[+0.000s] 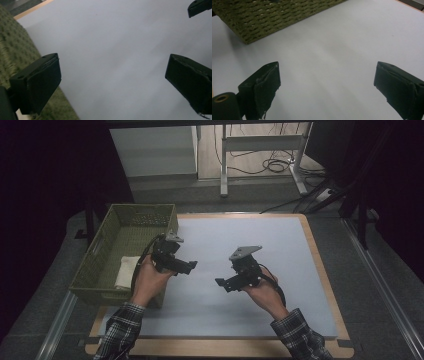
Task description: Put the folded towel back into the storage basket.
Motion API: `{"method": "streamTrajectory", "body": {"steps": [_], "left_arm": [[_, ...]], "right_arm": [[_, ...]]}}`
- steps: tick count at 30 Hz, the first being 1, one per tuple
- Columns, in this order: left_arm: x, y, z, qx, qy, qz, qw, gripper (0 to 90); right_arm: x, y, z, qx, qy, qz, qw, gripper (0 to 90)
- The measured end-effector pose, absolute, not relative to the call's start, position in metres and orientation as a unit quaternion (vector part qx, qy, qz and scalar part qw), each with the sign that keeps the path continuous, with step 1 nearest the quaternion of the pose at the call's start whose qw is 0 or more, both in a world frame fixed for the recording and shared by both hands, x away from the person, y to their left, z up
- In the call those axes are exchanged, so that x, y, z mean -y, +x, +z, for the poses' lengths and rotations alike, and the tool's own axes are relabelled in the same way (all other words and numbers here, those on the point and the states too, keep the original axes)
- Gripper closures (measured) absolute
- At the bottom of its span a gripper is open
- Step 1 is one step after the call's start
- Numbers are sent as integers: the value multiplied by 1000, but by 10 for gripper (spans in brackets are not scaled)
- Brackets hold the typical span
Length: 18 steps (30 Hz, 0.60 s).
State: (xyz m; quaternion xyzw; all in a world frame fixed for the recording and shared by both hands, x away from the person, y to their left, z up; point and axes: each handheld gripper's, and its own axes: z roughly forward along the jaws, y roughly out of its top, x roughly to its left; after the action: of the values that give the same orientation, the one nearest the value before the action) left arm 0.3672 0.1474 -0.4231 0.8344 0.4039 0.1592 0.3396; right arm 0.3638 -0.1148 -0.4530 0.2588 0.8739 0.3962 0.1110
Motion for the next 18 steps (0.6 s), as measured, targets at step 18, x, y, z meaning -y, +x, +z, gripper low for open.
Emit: {"method": "streamTrajectory", "body": {"steps": [18], "left_arm": [[-100, 354, -442, -366, 845, 140, 364, 8]], "right_arm": [[181, 346, -453, -864, 288, 389, 139, 71]]}}
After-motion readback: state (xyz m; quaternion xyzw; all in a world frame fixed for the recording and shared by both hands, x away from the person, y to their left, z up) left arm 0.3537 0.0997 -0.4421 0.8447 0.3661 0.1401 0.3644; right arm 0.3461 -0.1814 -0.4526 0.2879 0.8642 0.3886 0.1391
